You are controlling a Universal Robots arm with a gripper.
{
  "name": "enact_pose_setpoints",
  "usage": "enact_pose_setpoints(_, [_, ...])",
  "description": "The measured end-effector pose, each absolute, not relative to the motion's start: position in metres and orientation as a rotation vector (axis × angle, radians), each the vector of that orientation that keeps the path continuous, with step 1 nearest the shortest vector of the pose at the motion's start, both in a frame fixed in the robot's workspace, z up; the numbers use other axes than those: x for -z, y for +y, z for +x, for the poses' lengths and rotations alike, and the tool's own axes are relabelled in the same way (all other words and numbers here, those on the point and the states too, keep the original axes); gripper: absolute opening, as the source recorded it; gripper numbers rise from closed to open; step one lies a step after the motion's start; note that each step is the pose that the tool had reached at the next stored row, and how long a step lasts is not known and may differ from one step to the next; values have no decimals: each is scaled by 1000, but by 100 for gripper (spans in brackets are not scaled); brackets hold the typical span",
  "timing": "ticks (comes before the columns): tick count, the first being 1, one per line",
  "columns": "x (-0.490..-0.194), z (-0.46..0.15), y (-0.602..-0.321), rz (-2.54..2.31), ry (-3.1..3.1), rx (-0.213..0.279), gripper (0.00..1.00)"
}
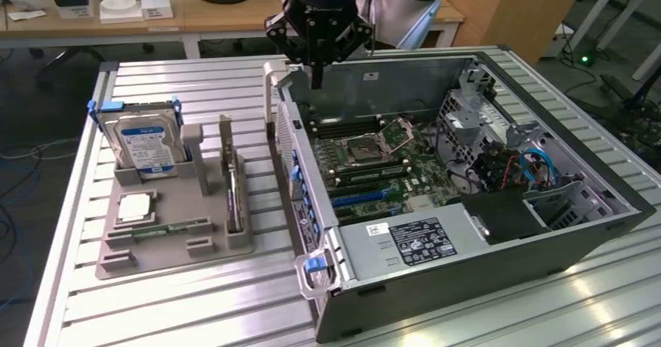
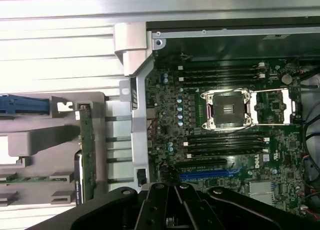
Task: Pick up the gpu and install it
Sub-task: 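Reach for the gpu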
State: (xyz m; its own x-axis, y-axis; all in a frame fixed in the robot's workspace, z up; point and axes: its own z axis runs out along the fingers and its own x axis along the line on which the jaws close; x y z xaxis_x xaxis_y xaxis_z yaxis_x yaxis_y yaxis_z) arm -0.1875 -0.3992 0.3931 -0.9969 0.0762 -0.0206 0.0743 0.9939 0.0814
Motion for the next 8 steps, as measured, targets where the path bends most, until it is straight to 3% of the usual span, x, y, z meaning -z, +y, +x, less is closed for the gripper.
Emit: enact_pose_setpoints(8, [-393,-210,-400,117,3113,-124,10])
